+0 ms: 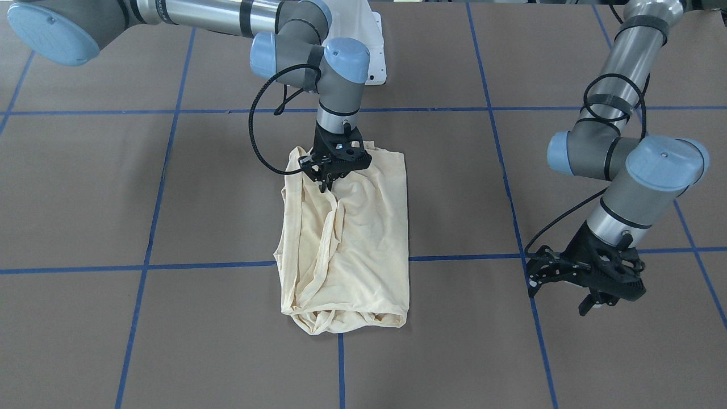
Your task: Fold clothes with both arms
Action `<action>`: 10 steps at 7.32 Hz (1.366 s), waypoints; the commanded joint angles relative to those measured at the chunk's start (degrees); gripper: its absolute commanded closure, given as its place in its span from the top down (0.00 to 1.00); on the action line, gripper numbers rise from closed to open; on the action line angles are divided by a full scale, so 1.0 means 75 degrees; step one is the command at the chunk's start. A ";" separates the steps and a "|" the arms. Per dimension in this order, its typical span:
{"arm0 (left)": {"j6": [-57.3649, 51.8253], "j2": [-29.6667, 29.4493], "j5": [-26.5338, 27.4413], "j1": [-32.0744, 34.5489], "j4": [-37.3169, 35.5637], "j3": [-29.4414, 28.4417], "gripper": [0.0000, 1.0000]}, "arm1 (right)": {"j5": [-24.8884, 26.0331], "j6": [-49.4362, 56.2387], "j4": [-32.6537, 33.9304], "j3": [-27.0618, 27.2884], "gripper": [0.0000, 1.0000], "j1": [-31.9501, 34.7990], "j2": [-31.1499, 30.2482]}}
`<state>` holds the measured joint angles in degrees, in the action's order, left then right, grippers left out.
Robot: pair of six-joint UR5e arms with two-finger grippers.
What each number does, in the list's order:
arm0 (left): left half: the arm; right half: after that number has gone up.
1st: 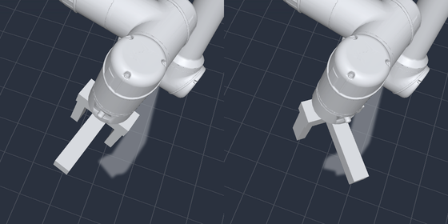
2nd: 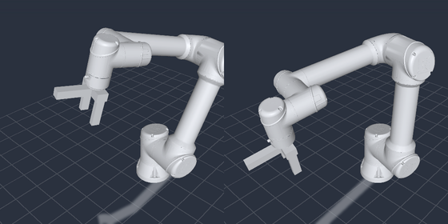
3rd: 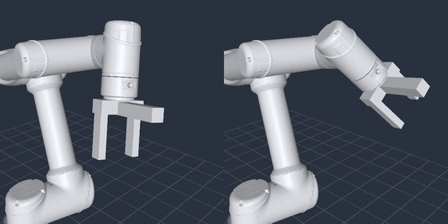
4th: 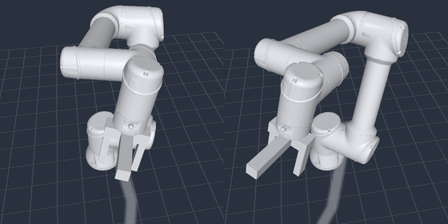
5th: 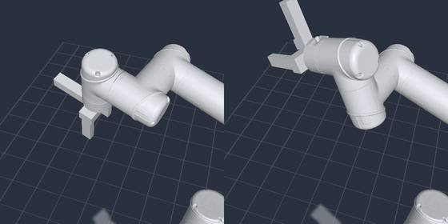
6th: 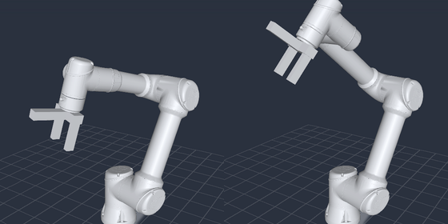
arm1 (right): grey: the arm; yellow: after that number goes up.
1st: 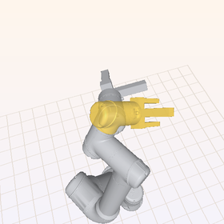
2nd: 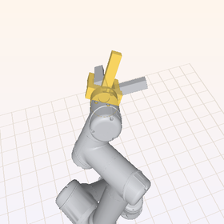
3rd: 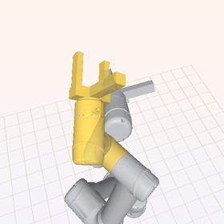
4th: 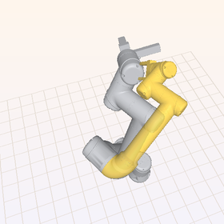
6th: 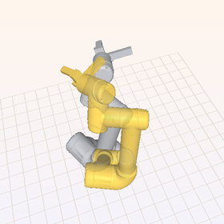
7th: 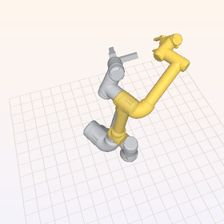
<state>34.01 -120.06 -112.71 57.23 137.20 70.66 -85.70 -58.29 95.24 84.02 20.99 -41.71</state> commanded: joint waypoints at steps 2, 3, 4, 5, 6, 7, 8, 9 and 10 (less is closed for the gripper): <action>0.0000 0.0000 0.0005 -0.0013 0.0000 0.0000 1.00 | 0.0024 0.0026 0.0004 0.0128 0.00 0.0049 -0.0016; 0.0000 0.0000 0.0005 -0.0025 0.0011 0.0000 1.00 | 0.0001 0.0037 0.0004 0.0257 0.00 0.0154 -0.0109; 0.0012 0.0000 0.0005 -0.0025 0.0011 0.0000 1.00 | -0.0046 0.0060 0.0004 0.0676 0.00 0.0247 -0.0493; 0.0058 0.0000 0.0005 -0.0025 0.0011 0.0000 1.00 | -0.0046 0.0072 0.0004 0.1445 0.00 0.0248 -0.1228; 0.0093 0.0000 0.0005 -0.0036 0.0011 0.0000 1.00 | -0.0046 0.0061 0.0004 0.2103 0.00 0.0260 -0.1908; 0.0221 0.0000 -0.0007 -0.0036 0.0011 0.0012 1.00 | 0.0000 0.0037 -0.0008 0.2516 0.00 0.0248 -0.2379; 0.0223 0.0000 -0.0007 -0.0036 0.0011 0.0012 1.00 | 0.0093 -0.0067 -0.0008 0.2601 0.00 0.0144 -0.2523; 0.0223 0.0000 0.0005 -0.0036 0.0011 0.0012 1.00 | 0.0187 -0.0080 -0.0031 0.2532 0.01 0.0004 -0.2536; 0.0223 0.0000 -0.0007 -0.0036 0.0011 0.0012 1.00 | 0.0200 -0.0092 -0.0066 0.2485 0.22 -0.0021 -0.2547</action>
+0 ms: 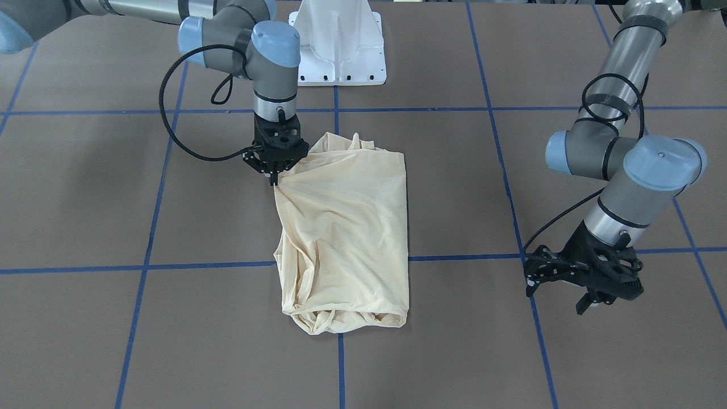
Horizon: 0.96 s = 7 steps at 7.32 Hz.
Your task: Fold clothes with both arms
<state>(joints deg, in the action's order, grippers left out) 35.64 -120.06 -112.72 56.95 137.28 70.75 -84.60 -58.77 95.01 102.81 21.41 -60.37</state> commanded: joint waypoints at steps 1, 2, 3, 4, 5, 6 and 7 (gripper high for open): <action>0.0006 0.0000 -0.0006 0.0000 0.0000 0.0001 1.00 | 0.0066 -0.0189 -0.0058 -0.0009 0.71 -0.0078 -0.0072; 0.0006 -0.0012 -0.0006 0.0000 0.0000 0.0001 1.00 | 0.0066 -0.0411 -0.0070 0.0037 1.00 -0.0078 -0.0014; 0.0006 -0.0012 -0.0006 -0.0012 0.0000 0.0001 1.00 | 0.0054 -0.0448 -0.0082 0.0073 1.00 0.0026 0.0091; 0.0017 -0.0046 -0.0064 0.0000 -0.0058 0.0035 1.00 | -0.0016 -0.0460 -0.0094 0.0212 1.00 0.0283 0.0231; 0.0331 -0.0047 -0.0064 -0.0012 -0.0128 0.0221 1.00 | -0.0179 -0.0599 -0.0465 0.0469 1.00 0.0401 0.0209; 0.0868 -0.0024 -0.0076 -0.0035 -0.0198 0.0525 1.00 | -0.0285 -0.1274 -0.1234 0.0495 1.00 0.0403 0.0058; 0.1256 0.0058 -0.0041 -0.0349 -0.0547 0.1120 1.00 | -0.0286 -0.1501 -0.1648 0.0588 1.00 0.0391 -0.0094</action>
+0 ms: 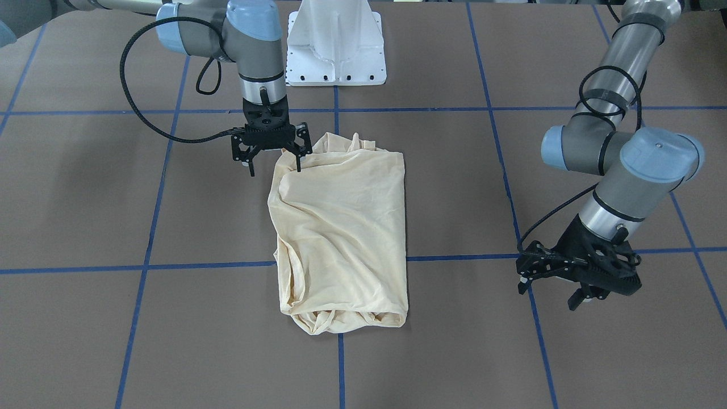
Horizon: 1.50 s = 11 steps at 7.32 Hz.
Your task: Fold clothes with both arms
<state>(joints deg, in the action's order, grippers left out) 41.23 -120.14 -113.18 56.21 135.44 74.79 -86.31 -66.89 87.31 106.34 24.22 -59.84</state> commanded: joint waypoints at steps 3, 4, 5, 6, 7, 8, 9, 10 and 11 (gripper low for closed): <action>0.1985 0.1015 0.0626 -0.2062 -0.1112 0.2866 1.00 | -0.0070 -0.0539 -0.0556 0.0399 1.00 0.0040 -0.0400; 0.2630 0.1088 0.1315 -0.2765 -0.1380 0.3023 1.00 | -0.0070 -0.0632 -0.0568 0.0399 1.00 0.0040 -0.0412; 0.3112 0.1054 0.1554 -0.3225 -0.1730 0.3105 1.00 | -0.0070 -0.0644 -0.0568 0.0399 1.00 0.0040 -0.0412; 0.3557 0.1054 0.1579 -0.3508 -0.1792 0.3141 1.00 | -0.0070 -0.0644 -0.0568 0.0399 1.00 0.0040 -0.0412; 0.3898 0.1054 0.1811 -0.3928 -0.1804 0.3130 1.00 | -0.0058 -0.0644 -0.0568 0.0399 1.00 0.0040 -0.0412; 0.4018 0.1054 0.1965 -0.4141 -0.1816 0.3130 0.99 | -0.0058 -0.0644 -0.0568 0.0411 1.00 0.0040 -0.0412; 0.4065 0.1054 0.2024 -0.4271 -0.1932 0.3130 0.94 | -0.0058 -0.0644 -0.0568 0.0411 1.00 0.0040 -0.0401; 0.4077 0.0973 0.2071 -0.4388 -0.2200 0.3130 0.89 | -0.0058 -0.0644 -0.0568 0.0411 1.00 0.0040 -0.0412; 0.4228 0.0983 0.2083 -0.4517 -0.2226 0.3130 0.83 | -0.0058 -0.0656 -0.0568 0.0411 1.00 0.0040 -0.0412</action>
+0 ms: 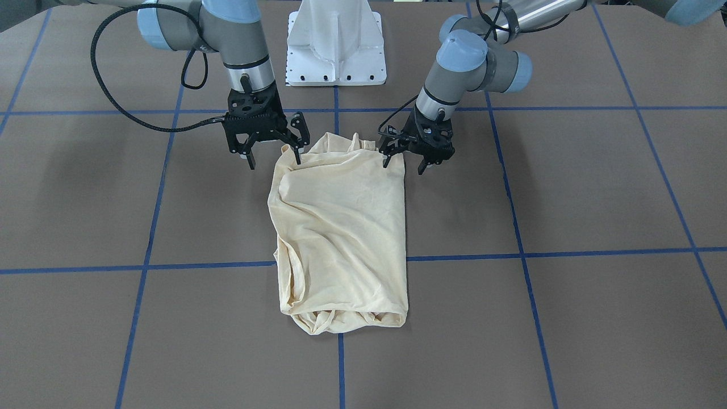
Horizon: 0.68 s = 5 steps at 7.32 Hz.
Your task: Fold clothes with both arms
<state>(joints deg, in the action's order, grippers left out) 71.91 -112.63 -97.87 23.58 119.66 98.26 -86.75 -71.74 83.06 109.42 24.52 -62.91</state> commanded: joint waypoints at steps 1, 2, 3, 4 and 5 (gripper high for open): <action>0.0173 -0.0030 0.0041 -0.0202 -0.0122 0.0012 0.79 | 0.0000 -0.0044 0.0000 0.0001 1.00 0.0000 -0.0003; 0.0208 -0.0042 0.0029 -0.0249 -0.0122 0.0012 0.69 | 0.0000 -0.0137 0.0000 -0.0011 1.00 -0.0012 -0.0003; 0.0336 -0.0042 0.0029 -0.0308 -0.0122 0.0012 0.60 | 0.0000 -0.0138 -0.0011 -0.0011 1.00 -0.0012 -0.0015; 0.0430 -0.0042 0.0029 -0.0366 -0.0122 0.0070 0.51 | 0.0000 -0.0149 -0.0012 0.0000 1.00 -0.0012 -0.0015; 0.0582 -0.0042 0.0029 -0.0413 -0.0122 0.0175 0.32 | 0.0000 -0.0149 0.0000 -0.0011 1.00 -0.0012 -0.0015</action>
<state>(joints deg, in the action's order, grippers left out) 75.02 -112.94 -97.66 21.39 118.76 98.80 -86.75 -72.80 83.00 109.37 24.44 -63.00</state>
